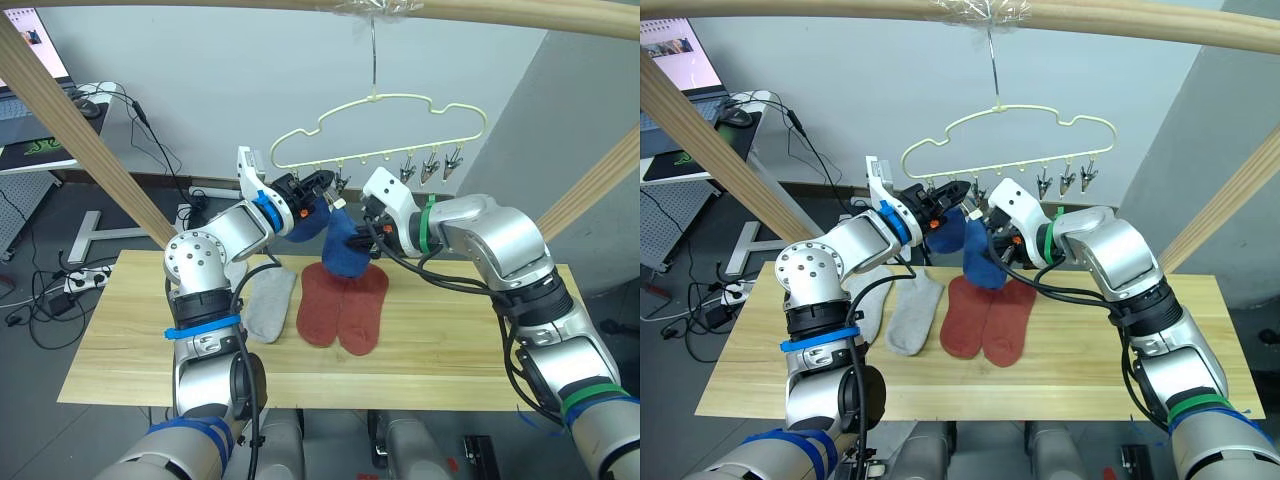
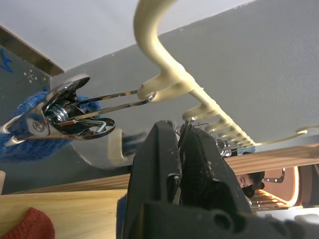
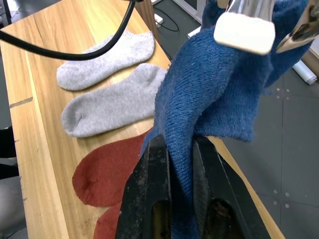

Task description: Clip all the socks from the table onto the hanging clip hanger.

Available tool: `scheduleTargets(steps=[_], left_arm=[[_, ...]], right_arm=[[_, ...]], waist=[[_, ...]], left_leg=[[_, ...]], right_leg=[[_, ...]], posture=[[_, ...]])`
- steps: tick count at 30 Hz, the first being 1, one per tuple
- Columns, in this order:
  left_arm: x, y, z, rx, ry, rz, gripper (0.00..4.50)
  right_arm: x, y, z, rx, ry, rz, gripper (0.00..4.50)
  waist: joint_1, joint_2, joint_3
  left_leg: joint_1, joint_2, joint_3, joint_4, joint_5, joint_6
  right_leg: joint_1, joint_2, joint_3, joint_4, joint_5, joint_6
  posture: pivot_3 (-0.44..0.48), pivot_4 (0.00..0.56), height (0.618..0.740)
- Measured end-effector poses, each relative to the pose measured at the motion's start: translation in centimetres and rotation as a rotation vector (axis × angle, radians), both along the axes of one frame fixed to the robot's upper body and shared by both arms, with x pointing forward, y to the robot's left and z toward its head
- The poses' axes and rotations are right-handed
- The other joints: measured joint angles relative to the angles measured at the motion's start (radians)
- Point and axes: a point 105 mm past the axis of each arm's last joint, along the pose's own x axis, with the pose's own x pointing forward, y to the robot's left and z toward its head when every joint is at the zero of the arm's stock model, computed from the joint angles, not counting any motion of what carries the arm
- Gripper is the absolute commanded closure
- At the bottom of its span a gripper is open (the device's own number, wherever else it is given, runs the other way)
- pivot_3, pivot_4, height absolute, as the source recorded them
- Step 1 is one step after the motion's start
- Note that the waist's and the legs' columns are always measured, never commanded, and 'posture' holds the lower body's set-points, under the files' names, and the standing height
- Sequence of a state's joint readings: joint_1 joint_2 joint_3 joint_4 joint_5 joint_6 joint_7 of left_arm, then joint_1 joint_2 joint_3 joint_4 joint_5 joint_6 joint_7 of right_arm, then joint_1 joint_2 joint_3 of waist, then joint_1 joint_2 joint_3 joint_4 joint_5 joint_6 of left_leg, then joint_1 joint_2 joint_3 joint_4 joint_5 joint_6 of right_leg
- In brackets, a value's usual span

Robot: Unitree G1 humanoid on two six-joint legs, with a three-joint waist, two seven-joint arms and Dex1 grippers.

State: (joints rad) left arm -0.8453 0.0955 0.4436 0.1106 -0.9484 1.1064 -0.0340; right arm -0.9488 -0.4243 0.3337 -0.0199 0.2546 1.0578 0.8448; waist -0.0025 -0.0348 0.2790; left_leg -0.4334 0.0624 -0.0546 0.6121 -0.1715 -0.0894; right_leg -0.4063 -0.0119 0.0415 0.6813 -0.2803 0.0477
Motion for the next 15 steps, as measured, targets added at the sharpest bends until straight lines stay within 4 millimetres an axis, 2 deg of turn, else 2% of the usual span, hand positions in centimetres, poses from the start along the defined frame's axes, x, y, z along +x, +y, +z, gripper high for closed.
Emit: scheduleTargets(steps=[9,15], left_arm=[[-0.3,0.0,-0.1,0.009,-0.010,0.003,4.42],[-0.5,-0.3,-0.3,0.018,-0.015,-0.009,4.42]], right_arm=[[0.9,0.9,0.9,0.015,-0.028,0.008,3.93],[1.5,0.6,0.8,0.006,-0.035,-0.021,3.93]], waist=[[0.000,0.000,0.000],[0.001,0.000,0.000]], left_leg=[[0.000,0.000,0.000,0.000,0.000,0.000],[0.000,0.000,0.000,0.000,0.000,0.000]], right_leg=[[0.000,0.000,0.000,0.000,0.000,0.000],[0.000,0.000,0.000,0.000,0.000,0.000]], posture=[[0.066,0.201,0.740],[0.080,0.201,0.740]])
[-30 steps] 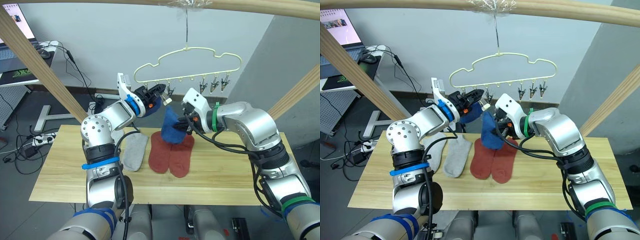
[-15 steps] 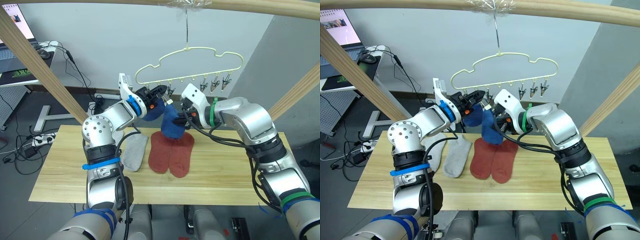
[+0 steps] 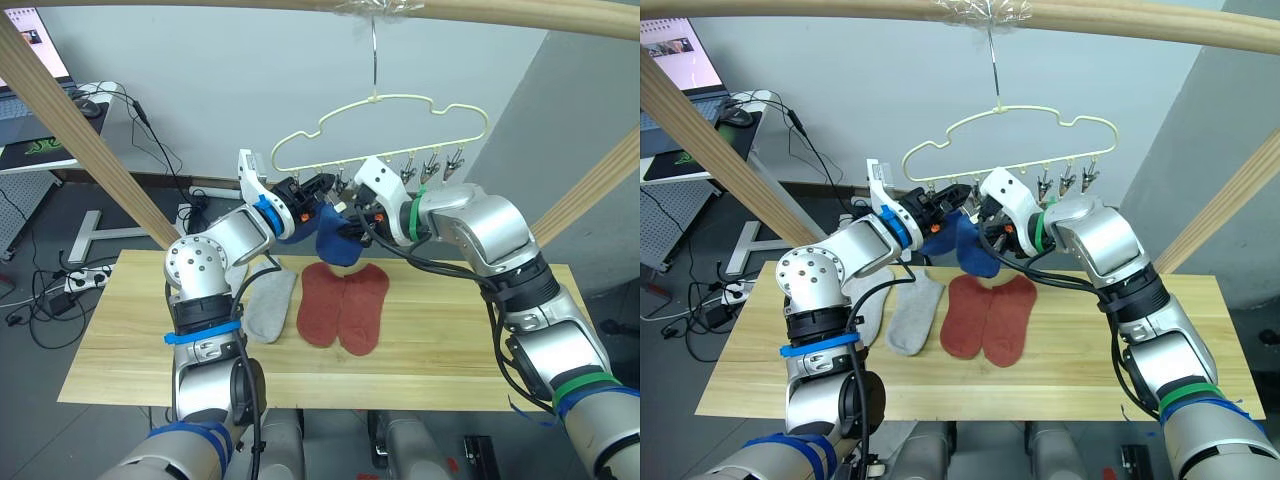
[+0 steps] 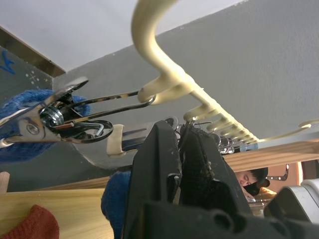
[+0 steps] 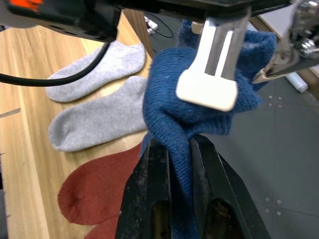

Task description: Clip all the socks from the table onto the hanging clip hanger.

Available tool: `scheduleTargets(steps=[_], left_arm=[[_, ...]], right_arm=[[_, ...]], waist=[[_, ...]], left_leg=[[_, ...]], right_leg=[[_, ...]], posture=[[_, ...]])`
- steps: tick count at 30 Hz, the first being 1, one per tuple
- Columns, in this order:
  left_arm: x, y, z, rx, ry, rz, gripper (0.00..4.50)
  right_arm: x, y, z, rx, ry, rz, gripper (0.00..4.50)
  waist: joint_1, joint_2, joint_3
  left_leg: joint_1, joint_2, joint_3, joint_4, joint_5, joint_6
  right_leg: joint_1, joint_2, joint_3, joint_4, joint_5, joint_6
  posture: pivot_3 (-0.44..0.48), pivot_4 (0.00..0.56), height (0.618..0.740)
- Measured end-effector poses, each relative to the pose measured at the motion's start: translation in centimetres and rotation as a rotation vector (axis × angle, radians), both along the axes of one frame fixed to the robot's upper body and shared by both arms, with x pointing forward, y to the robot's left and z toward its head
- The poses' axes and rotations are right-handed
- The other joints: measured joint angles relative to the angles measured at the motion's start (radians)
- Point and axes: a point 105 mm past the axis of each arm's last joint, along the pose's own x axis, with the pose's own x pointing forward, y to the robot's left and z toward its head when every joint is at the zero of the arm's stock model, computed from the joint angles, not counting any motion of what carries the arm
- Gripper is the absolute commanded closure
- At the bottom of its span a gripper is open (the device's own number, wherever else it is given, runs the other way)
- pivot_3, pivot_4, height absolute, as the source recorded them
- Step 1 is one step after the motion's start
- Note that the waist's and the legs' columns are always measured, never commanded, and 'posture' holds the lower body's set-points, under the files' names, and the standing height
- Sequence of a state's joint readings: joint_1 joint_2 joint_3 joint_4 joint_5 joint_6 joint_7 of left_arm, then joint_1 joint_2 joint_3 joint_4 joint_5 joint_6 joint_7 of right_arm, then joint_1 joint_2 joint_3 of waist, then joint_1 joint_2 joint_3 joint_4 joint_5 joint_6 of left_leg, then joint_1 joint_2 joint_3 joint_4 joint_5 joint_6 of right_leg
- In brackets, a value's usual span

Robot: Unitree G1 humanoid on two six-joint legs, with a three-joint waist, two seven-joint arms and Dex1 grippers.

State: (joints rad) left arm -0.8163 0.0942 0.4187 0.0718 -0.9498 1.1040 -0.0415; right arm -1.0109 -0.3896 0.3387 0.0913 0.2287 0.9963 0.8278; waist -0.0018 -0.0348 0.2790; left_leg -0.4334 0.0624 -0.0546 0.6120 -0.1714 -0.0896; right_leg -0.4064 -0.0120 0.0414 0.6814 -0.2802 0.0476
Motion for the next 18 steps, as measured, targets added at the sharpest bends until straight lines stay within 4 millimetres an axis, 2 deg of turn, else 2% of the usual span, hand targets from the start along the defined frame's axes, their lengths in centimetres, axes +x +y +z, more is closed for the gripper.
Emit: scheduleTargets(steps=[6,17,18], left_arm=[[-0.02,0.07,-0.17,-0.006,0.000,-0.001,2.57],[-0.35,-0.03,0.25,-0.040,-0.009,-0.029,2.57],[-0.46,0.13,0.21,-0.020,-0.017,-0.025,2.55]], right_arm=[[0.04,-0.01,0.11,-0.002,-0.003,-0.001,3.95],[-0.03,0.04,0.09,-0.001,0.002,0.004,3.95],[-0.06,0.12,0.09,0.000,0.003,0.006,3.77]], waist=[[0.000,0.000,0.000],[0.001,0.000,0.000],[0.001,0.000,0.000]], left_leg=[[0.000,0.000,0.000,0.000,0.000,0.000],[0.000,0.000,0.000,0.000,0.000,0.000],[0.000,0.000,0.000,0.000,0.000,0.000]], right_leg=[[0.000,0.000,0.000,0.000,0.000,0.000],[0.000,0.000,0.000,0.000,0.000,0.000],[0.000,0.000,0.000,0.000,0.000,0.000]], posture=[[0.077,0.199,0.740],[0.084,0.198,0.740],[0.084,0.198,0.740]])
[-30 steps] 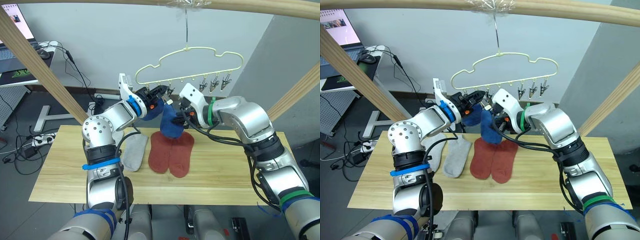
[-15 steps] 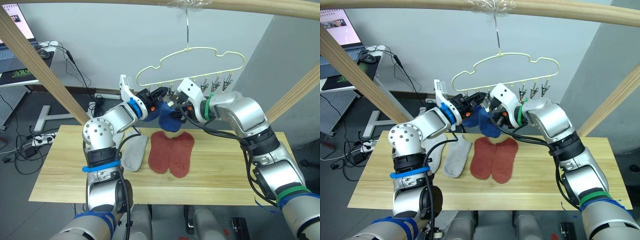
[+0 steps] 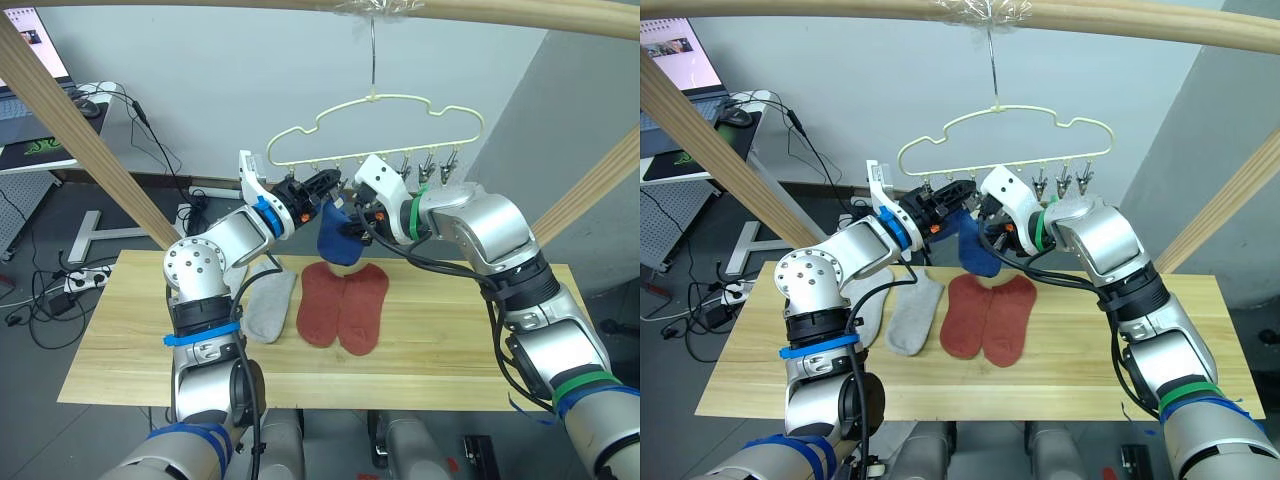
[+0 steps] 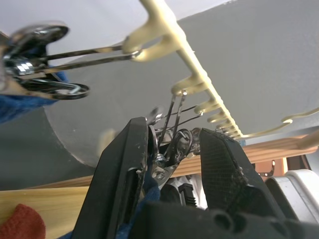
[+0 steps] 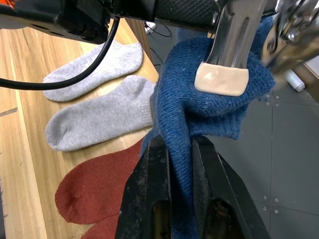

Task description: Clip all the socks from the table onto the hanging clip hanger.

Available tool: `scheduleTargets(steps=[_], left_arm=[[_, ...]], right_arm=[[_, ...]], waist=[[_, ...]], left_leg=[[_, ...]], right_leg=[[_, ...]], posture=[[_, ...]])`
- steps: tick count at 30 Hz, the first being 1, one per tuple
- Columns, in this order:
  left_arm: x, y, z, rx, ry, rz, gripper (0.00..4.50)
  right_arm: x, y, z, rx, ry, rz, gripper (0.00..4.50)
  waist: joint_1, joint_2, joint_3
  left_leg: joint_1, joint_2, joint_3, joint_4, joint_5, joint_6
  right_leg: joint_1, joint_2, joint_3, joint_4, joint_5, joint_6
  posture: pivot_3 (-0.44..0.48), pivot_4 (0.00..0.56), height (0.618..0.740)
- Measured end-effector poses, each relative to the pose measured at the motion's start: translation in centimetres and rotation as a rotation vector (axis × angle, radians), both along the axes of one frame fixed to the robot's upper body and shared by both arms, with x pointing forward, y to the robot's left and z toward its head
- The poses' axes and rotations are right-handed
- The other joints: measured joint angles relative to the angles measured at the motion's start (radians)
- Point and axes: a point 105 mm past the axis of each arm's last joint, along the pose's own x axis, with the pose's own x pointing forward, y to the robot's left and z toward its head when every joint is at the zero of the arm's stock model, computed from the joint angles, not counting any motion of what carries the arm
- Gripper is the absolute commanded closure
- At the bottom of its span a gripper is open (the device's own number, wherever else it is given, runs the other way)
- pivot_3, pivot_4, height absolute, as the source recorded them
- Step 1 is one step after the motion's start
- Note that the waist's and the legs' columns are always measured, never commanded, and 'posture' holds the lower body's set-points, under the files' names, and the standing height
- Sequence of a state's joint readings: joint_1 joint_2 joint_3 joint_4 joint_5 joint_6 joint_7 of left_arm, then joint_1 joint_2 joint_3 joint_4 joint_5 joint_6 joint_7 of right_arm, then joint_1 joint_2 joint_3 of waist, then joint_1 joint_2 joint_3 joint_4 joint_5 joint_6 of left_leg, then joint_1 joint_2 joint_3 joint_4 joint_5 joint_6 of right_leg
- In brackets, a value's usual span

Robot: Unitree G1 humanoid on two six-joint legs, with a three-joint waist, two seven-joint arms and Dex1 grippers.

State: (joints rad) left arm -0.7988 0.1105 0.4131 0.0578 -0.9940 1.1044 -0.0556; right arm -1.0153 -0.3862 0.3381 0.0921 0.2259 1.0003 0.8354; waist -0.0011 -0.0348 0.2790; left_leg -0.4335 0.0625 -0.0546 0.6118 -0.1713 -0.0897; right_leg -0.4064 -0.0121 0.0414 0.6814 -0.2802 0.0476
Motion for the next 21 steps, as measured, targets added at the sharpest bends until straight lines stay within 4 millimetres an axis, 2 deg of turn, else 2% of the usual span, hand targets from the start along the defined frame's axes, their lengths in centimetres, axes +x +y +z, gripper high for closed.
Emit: scheduleTargets(steps=[2,8,11,14,17,21], left_arm=[[-0.3,0.2,-0.1,0.055,-0.019,0.010,2.53],[-1.3,0.7,-1.2,0.333,-0.141,0.065,2.53],[-2.0,0.7,-1.6,0.411,-0.189,0.064,2.53],[-2.7,1.0,-1.8,0.478,-0.235,0.067,2.53],[-3.6,1.0,-2.1,0.537,-0.288,0.048,2.53],[-4.3,-0.3,-2.2,0.613,-0.405,0.007,2.53]], right_arm=[[0.0,0.0,0.0,0.001,0.002,0.000,3.37],[-0.4,-0.2,-0.5,0.002,0.012,-0.003,1.29],[-1.3,-1.1,-1.9,0.000,0.057,-0.010,1.29],[-2.2,-2.9,-2.9,0.001,0.096,-0.050,1.29],[-2.9,-4.8,-2.7,0.010,0.099,-0.095,1.29],[-3.8,-6.3,-2.0,0.019,0.089,-0.129,1.29]], waist=[[0.000,0.000,0.000],[0.002,0.000,0.000],[0.009,0.000,0.000],[0.016,0.000,0.000],[0.023,0.000,0.000],[0.024,0.000,0.000]], left_leg=[[0.000,0.000,0.000,0.000,0.001,-0.002],[0.000,0.000,0.000,-0.002,0.002,-0.003],[0.000,0.000,0.000,-0.002,0.002,-0.003],[0.000,-0.001,0.000,-0.002,0.000,-0.001],[0.000,-0.001,0.000,-0.001,0.000,0.000],[0.000,-0.001,0.000,-0.001,0.000,0.000]], right_leg=[[0.000,0.000,0.000,0.000,0.000,0.000],[-0.001,0.000,0.000,0.000,0.000,0.000],[-0.001,0.000,0.000,0.000,0.000,0.000],[-0.001,-0.001,0.000,0.000,0.000,0.000],[-0.001,-0.001,0.000,0.000,0.000,0.000],[-0.001,-0.001,0.000,0.000,0.000,0.000]], posture=[[0.088,0.197,0.740],[0.106,0.196,0.740],[0.117,0.196,0.740],[0.119,0.196,0.740],[0.119,0.196,0.740],[0.094,0.199,0.740]])
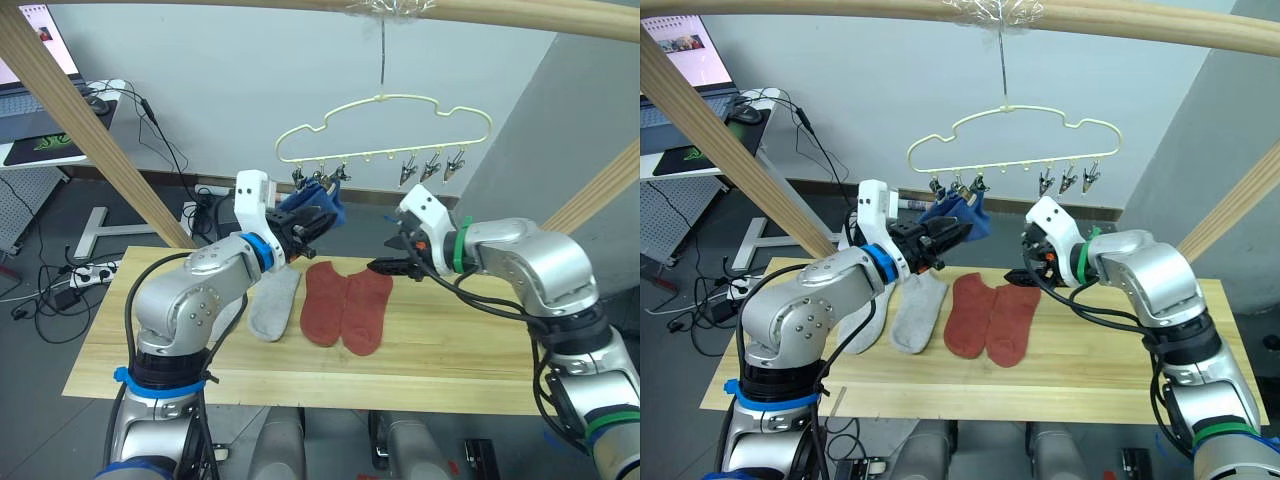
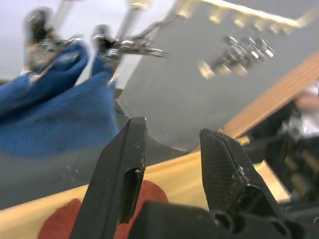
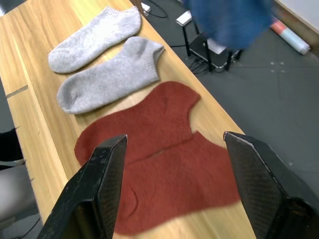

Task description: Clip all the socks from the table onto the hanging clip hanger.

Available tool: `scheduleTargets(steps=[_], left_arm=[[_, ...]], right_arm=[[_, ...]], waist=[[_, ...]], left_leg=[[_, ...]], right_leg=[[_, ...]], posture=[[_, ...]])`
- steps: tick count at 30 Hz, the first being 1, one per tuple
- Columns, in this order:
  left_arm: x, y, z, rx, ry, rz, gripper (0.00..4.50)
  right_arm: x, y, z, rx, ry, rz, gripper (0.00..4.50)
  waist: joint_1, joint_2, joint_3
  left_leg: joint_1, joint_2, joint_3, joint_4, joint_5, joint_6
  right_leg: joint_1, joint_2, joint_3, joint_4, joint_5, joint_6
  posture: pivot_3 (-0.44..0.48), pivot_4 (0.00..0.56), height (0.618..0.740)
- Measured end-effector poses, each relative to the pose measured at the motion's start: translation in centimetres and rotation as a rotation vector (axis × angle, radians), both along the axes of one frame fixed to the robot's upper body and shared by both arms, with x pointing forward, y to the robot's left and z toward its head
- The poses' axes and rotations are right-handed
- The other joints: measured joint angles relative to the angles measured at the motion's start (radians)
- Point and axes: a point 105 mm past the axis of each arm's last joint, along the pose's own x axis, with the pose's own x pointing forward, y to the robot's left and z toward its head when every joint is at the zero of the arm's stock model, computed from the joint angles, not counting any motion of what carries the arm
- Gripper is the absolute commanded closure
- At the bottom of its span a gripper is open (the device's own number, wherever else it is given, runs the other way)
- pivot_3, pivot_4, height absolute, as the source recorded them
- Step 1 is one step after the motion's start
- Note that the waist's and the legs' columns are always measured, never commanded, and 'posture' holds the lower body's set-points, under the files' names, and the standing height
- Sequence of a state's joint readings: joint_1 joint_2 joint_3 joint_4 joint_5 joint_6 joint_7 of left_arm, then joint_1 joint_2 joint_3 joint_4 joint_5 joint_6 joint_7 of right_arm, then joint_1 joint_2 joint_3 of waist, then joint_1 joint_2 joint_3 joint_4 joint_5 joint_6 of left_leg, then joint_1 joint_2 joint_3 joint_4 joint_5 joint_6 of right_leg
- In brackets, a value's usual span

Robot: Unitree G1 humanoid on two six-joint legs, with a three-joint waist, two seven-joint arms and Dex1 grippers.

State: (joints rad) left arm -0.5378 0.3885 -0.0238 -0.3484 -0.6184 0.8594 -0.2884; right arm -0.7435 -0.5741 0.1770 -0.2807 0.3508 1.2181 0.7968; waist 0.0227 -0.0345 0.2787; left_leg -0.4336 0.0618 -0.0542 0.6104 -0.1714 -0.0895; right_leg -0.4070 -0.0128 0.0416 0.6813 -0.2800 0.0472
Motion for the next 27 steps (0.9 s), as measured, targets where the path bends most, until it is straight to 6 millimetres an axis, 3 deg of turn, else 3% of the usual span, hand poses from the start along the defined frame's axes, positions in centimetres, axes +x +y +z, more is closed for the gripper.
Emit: scheduleTargets(steps=[5,14,20,27], left_arm=[[0.2,-2.1,1.1,0.079,-0.234,0.017,2.53],[2.2,-2.8,0.3,0.057,-0.304,0.158,2.53],[4.4,-3.0,-2.4,0.107,-0.284,0.243,2.53],[7.0,-0.9,-2.1,0.163,-0.367,0.388,2.53]], right_arm=[[-1.5,-2.1,2.1,0.033,-0.040,-0.040,1.29],[-4.3,-4.3,5.8,0.079,-0.078,-0.036,1.29],[-5.0,-4.3,6.0,0.069,-0.077,-0.042,1.29],[-5.4,-4.4,5.5,0.067,-0.061,-0.074,1.29]], waist=[[0.000,0.000,0.000],[-0.003,0.000,0.000],[-0.010,0.000,0.000],[-0.024,0.000,0.000]], left_leg=[[0.000,-0.001,0.001,0.000,0.000,0.000],[0.000,-0.001,0.001,0.001,0.000,0.001],[0.000,-0.001,0.001,0.002,0.000,0.001],[-0.001,-0.001,0.001,0.002,0.000,0.001]], right_leg=[[0.000,0.000,0.001,-0.001,0.000,0.000],[0.000,0.000,0.001,0.000,0.000,0.000],[0.000,0.000,0.001,0.000,0.000,0.000],[0.000,0.000,0.001,0.000,0.000,0.000]], posture=[[0.066,0.199,0.740],[0.018,0.200,0.740],[-0.017,0.202,0.740],[-0.027,0.204,0.740]])
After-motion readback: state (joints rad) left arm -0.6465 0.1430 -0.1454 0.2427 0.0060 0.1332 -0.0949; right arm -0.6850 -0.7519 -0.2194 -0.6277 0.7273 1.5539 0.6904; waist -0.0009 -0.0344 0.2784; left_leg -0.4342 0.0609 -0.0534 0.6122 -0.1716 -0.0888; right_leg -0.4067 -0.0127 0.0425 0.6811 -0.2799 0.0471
